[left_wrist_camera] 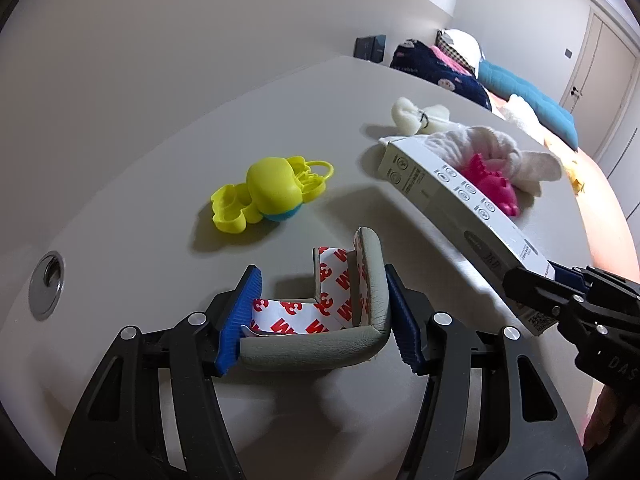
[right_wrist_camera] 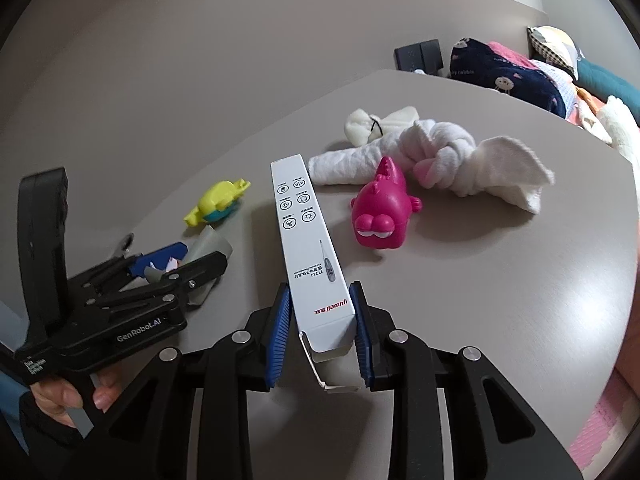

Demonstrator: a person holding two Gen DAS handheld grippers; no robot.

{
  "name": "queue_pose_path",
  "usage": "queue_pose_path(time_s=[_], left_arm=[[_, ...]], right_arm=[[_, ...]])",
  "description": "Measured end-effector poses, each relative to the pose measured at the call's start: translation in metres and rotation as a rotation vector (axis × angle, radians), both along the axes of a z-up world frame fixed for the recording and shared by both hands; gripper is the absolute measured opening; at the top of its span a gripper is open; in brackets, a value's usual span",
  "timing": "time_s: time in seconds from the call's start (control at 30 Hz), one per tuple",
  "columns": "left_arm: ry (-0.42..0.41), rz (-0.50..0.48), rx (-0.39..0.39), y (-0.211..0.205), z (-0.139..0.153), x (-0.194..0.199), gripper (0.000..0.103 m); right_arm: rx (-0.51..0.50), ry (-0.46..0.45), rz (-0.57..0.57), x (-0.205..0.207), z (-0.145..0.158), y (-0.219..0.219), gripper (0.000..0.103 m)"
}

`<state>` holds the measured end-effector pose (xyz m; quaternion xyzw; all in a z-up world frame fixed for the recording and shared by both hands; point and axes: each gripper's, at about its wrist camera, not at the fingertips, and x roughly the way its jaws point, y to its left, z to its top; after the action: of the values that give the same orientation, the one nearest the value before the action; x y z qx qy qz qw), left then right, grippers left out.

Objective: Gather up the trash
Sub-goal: 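Grasp the white printed box with the right tool while the left tool grasps the grey corner guard, then carry the white box and grey corner guard over the black bin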

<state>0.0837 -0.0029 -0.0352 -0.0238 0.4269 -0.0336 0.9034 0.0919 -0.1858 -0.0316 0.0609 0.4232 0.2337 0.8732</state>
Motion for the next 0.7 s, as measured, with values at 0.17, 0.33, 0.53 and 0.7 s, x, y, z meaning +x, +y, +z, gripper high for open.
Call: queue_pose_path(time_s=[0.17, 0.33, 0.53, 0.7], left_arm=[[-0.023, -0.003, -0.006, -0.010, 0.009, -0.018, 0.060], [-0.031, -0.019, 0.000, -0.027, 0.016, -0.032, 0.059], [-0.055, -0.045, 0.011, -0.046, 0.030, -0.044, 0.060], [-0.073, -0.063, 0.010, -0.062, 0.038, -0.056, 0.060]], right_arm=[[0.018, -0.023, -0.020, -0.014, 0.011, -0.013, 0.031], [0.025, -0.037, -0.044, -0.028, 0.019, -0.029, 0.031], [0.037, -0.062, -0.076, -0.047, 0.029, -0.051, 0.031], [0.039, -0.079, -0.096, -0.063, 0.035, -0.068, 0.031]])
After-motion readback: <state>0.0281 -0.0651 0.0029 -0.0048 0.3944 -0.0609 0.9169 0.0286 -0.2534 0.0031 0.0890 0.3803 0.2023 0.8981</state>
